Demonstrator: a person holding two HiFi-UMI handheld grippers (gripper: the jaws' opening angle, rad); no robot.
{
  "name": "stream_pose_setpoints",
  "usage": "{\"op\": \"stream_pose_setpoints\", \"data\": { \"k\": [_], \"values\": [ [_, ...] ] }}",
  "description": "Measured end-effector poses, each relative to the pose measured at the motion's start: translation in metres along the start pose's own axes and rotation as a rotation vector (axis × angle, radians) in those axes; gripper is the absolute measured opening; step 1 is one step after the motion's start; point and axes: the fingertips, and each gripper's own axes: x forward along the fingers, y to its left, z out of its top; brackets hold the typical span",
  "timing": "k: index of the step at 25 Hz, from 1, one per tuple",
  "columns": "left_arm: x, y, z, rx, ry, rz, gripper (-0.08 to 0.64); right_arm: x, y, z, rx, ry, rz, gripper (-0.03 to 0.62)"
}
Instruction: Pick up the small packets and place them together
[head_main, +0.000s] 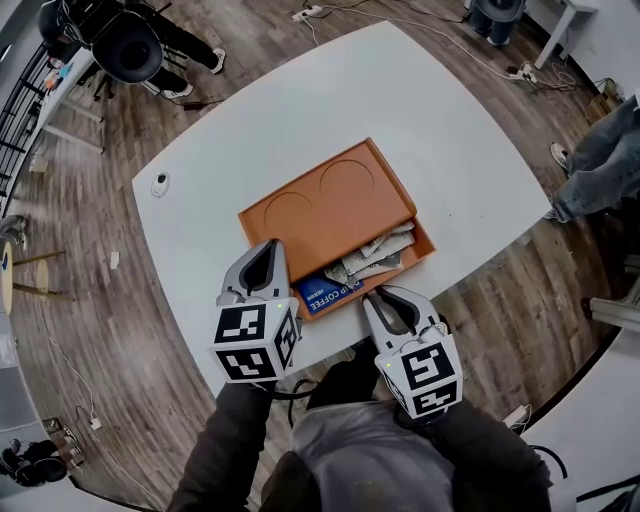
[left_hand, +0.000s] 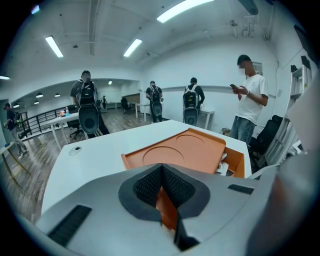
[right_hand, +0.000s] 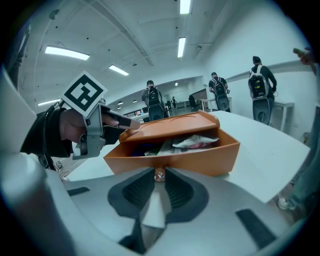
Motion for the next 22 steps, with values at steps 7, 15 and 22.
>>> {"op": "stream_pose_setpoints", "data": {
  "k": [7,15,22],
  "values": [
    [-0.001,0.000,-0.001,-0.004,0.009,0.006,-0.003,-0.008,0.002,-0.005,0.002,0.000,0.002,0.069],
    [0.000,0.000,0.000,0.017,0.011,0.015,-0.003,-0.018,0.004,-0.013,0.009,0.002,0.000,0.069],
    [0.000,0.001,-0.002,0.007,0.013,0.016,-0.003,-0.026,0.007,-0.020,0.009,0.008,-0.003,0.069]
  ]
}}
